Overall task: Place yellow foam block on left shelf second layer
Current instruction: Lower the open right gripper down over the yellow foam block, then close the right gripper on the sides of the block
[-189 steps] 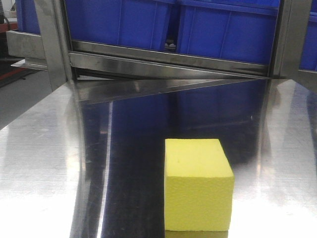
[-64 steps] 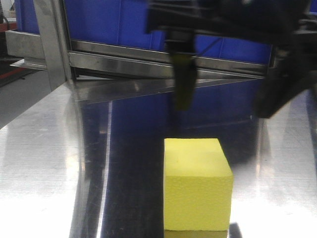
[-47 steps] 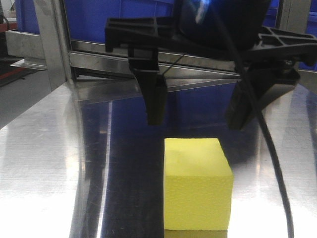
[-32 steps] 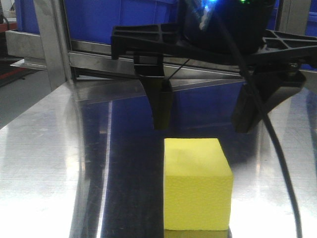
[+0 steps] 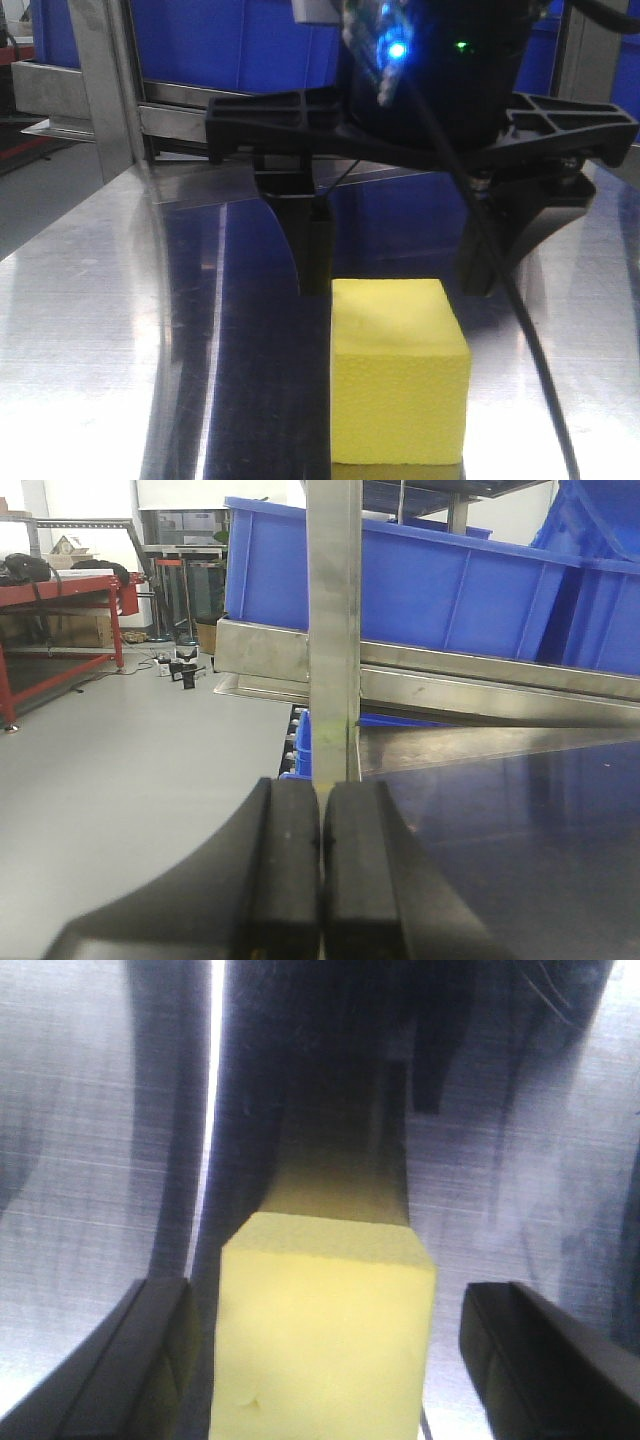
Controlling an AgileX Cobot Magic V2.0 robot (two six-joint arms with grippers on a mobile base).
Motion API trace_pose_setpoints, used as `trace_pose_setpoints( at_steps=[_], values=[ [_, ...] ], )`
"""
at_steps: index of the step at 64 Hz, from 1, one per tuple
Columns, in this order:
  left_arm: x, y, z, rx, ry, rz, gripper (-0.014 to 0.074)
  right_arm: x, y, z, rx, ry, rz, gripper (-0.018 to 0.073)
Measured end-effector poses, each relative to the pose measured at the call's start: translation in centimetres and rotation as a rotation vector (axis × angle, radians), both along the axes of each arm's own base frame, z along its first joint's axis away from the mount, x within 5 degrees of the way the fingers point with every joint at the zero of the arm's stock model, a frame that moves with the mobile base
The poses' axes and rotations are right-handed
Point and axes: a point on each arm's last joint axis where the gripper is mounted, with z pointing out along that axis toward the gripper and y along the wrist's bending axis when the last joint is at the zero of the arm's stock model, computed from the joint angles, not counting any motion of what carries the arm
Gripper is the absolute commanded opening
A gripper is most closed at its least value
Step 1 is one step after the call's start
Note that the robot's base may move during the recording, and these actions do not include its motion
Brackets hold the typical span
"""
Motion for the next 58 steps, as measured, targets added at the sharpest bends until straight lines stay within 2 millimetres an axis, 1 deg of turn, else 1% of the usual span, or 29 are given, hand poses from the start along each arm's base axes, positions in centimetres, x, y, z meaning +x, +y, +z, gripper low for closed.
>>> trace_pose_setpoints(
  at_steps=[10,20,32,46,58],
  values=[
    [0.0,0.0,0.0,0.0,0.0,0.0,0.0124,0.1,0.1,-0.6,-0.012,0.009,0.001,0.0624],
    [0.0,0.0,0.0,0.0,0.0,0.0,0.0124,-0.3,0.0,-2.1,-0.001,0.035,0.0,0.0624],
    [0.0,0.0,0.0,0.0,0.0,0.0,0.0124,-0.3,0.1,-2.4,0.005,0.039,-0.001,0.0624],
    [0.0,0.0,0.0,0.0,0.0,0.0,0.0124,-0.1,0.4,-3.5,-0.028,0.067,-0.004,0.0623],
    [0.0,0.0,0.0,0.0,0.0,0.0,0.0124,0.0,0.6,-4.1,-0.038,0.082,-0.008,0.0623]
  ],
)
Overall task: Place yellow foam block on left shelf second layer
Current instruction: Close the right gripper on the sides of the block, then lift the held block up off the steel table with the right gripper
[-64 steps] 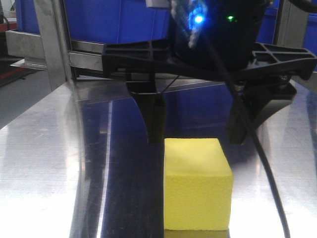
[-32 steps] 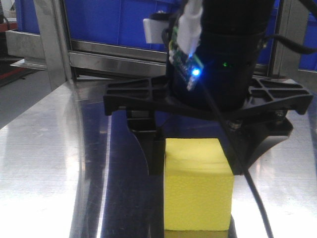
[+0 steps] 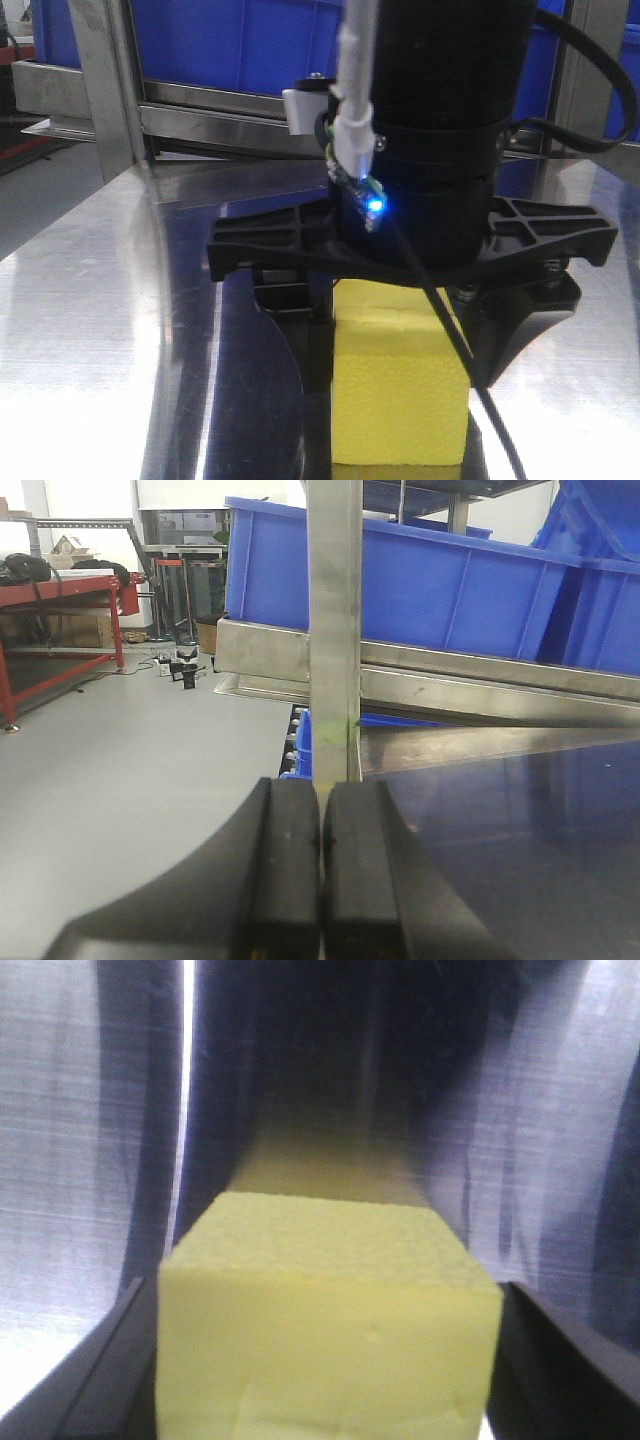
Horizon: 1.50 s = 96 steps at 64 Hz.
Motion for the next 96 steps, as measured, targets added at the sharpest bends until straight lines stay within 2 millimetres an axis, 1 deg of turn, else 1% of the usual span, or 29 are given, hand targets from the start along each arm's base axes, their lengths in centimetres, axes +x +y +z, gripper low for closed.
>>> trace_pose_setpoints(
  at_steps=[24,29,35,40,64,70,76,82,86,96],
  values=[
    [0.0,0.0,0.0,0.0,0.0,0.0,0.0124,0.0,0.0,-0.1,-0.002,0.005,-0.001,0.0616],
    [0.0,0.0,0.0,0.0,0.0,0.0,0.0124,0.0,0.0,-0.1,-0.001,0.006,-0.002,0.0578],
    [0.0,0.0,0.0,0.0,0.0,0.0,0.0124,0.0,0.0,-0.1,-0.001,0.005,0.0,0.051],
    [0.0,0.0,0.0,0.0,0.0,0.0,0.0124,0.0,0.1,-0.1,0.002,0.003,0.0,0.0482],
    [0.0,0.0,0.0,0.0,0.0,0.0,0.0124,0.0,0.1,-0.1,0.001,0.004,0.0,0.0482],
    [0.0,0.0,0.0,0.0,0.0,0.0,0.0124,-0.1,0.0,0.2,0.005,-0.003,0.015,0.0482],
    [0.0,0.0,0.0,0.0,0.0,0.0,0.0124,-0.2,-0.3,1.0,0.017,-0.021,0.049,0.0482],
    [0.0,0.0,0.0,0.0,0.0,0.0,0.0124,-0.2,-0.8,2.0,0.023,-0.049,0.102,0.0482],
    [0.0,0.0,0.0,0.0,0.0,0.0,0.0124,0.0,-1.5,2.3,0.019,-0.059,0.126,0.0482],
    [0.0,0.0,0.0,0.0,0.0,0.0,0.0124,0.6,-4.3,2.9,0.004,-0.083,0.146,0.0482]
  ],
)
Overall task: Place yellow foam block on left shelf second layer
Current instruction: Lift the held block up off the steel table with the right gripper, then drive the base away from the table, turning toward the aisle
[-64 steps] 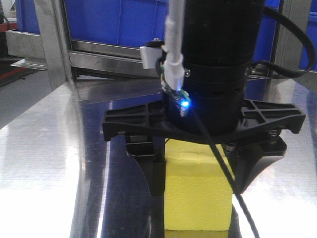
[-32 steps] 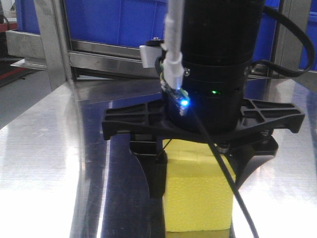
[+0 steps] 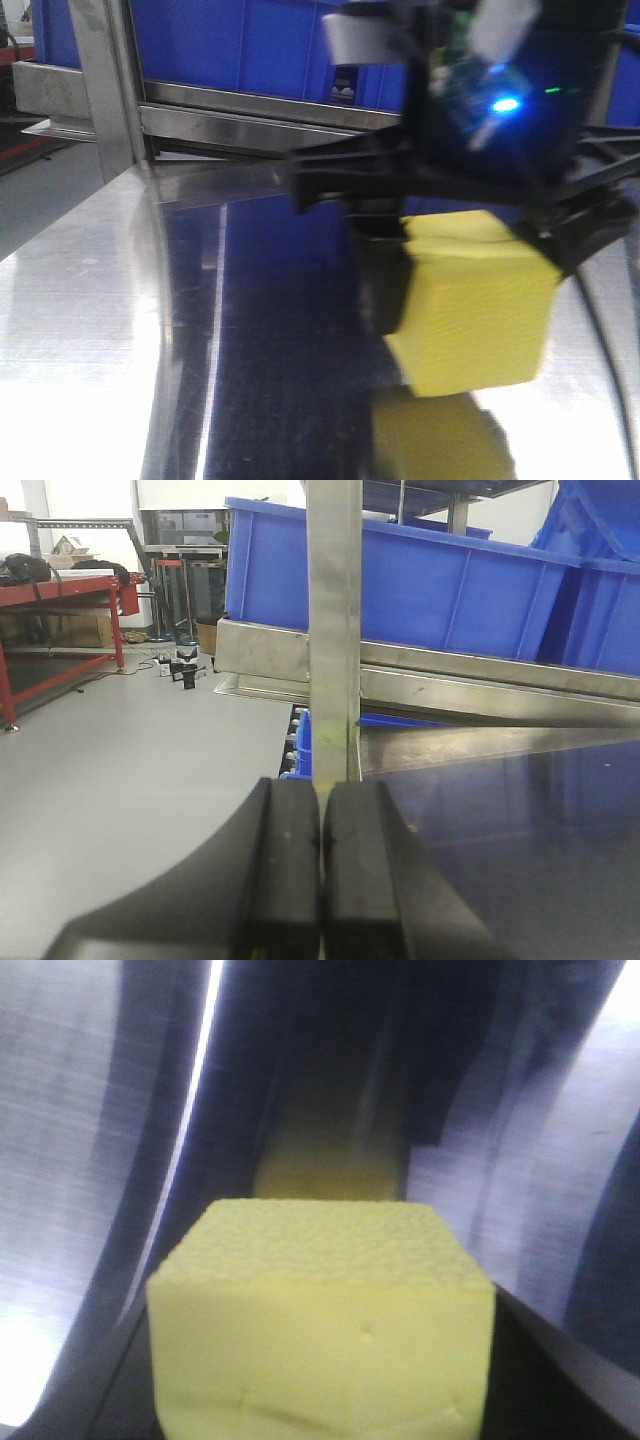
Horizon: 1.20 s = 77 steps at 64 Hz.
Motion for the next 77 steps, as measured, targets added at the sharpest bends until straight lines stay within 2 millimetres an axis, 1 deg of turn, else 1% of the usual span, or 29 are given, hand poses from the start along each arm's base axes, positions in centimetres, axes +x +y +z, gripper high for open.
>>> trace_pose_setpoints(
  at_steps=[14,22,28,37,46,51,60,68,77],
  values=[
    [0.0,0.0,0.0,0.0,0.0,0.0,0.0124,0.2,-5.0,0.4,0.012,-0.027,-0.008,0.0482],
    [0.0,0.0,0.0,0.0,0.0,0.0,0.0124,-0.1,-7.8,0.8,0.036,-0.056,-0.019,0.0482],
    [0.0,0.0,0.0,0.0,0.0,0.0,0.0124,-0.3,-10.1,1.3,0.057,-0.097,-0.059,0.0482],
    [0.0,0.0,0.0,0.0,0.0,0.0,0.0124,-1.0,-13.5,2.0,0.072,-0.185,-0.13,0.0482],
    [0.0,0.0,0.0,0.0,0.0,0.0,0.0124,-2.2,-16.3,2.0,0.053,-0.281,-0.169,0.0482],
    [0.0,0.0,0.0,0.0,0.0,0.0,0.0124,-2.9,-17.4,1.8,0.04,-0.324,-0.185,0.0482],
    [0.0,0.0,0.0,0.0,0.0,0.0,0.0124,-4.1,-18.8,1.4,0.045,-0.436,-0.236,0.0482],
    [0.0,0.0,0.0,0.0,0.0,0.0,0.0124,-5.1,-19.2,1.1,0.07,-0.582,-0.25,0.0482],
    [0.0,0.0,0.0,0.0,0.0,0.0,0.0124,-6.2,-19.3,1.3,0.114,-0.786,-0.247,0.0482]
  ],
)
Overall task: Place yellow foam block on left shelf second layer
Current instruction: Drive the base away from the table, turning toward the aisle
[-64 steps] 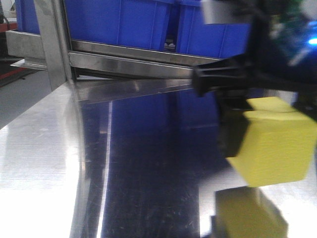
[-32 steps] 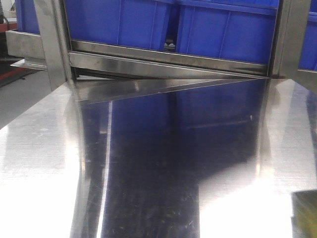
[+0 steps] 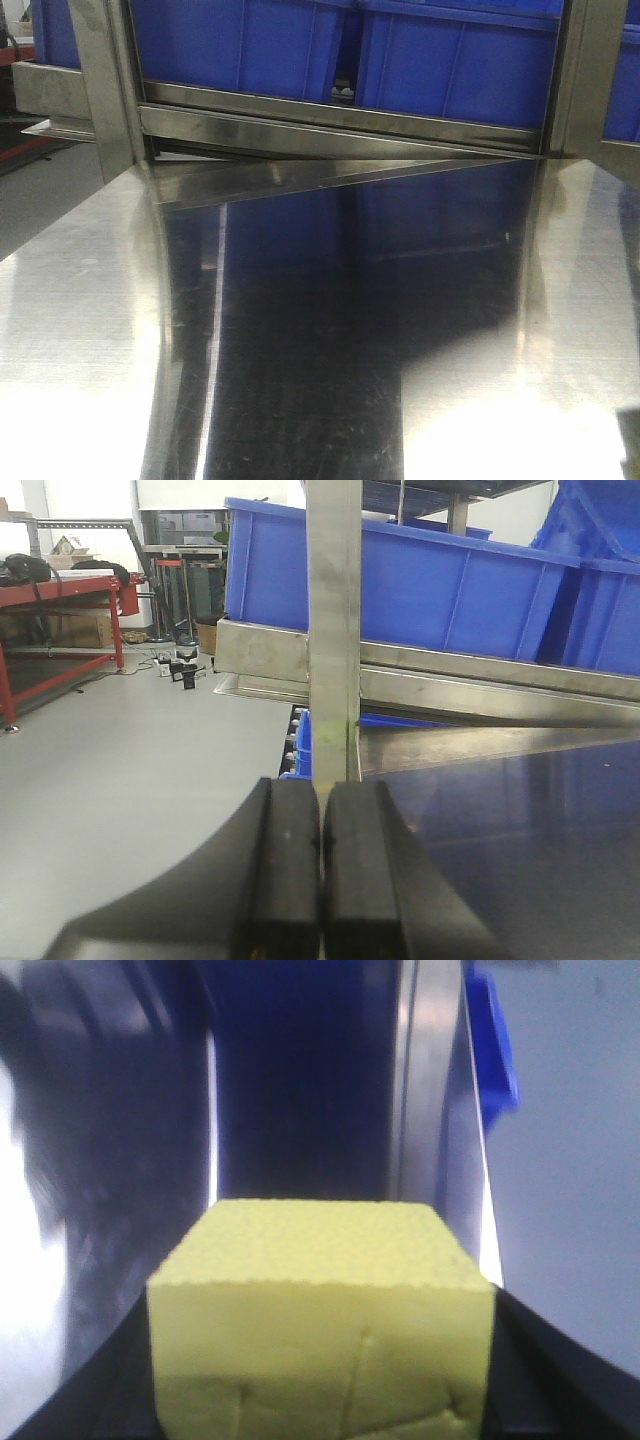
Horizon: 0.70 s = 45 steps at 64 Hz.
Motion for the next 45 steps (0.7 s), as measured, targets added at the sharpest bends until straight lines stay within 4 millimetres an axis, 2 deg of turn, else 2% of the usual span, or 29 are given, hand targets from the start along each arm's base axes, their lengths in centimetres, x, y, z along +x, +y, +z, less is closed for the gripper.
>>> trace_pose_setpoints(
  at_steps=[8,22,34,45],
  values=[
    [0.0,0.0,0.0,0.0,0.0,0.0,0.0124,-1.4,-0.1,0.1,-0.007,-0.163,0.012,0.0482],
    [0.0,0.0,0.0,0.0,0.0,0.0,0.0124,-3.7,-0.3,0.2,-0.087,-0.304,0.04,0.0482],
    [0.0,0.0,0.0,0.0,0.0,0.0,0.0124,-5.0,-0.5,0.9,-0.093,-0.394,0.039,0.0482],
    [0.0,0.0,0.0,0.0,0.0,0.0,0.0124,-5.2,-0.5,1.0,-0.093,-0.413,0.036,0.0482]
  ],
)
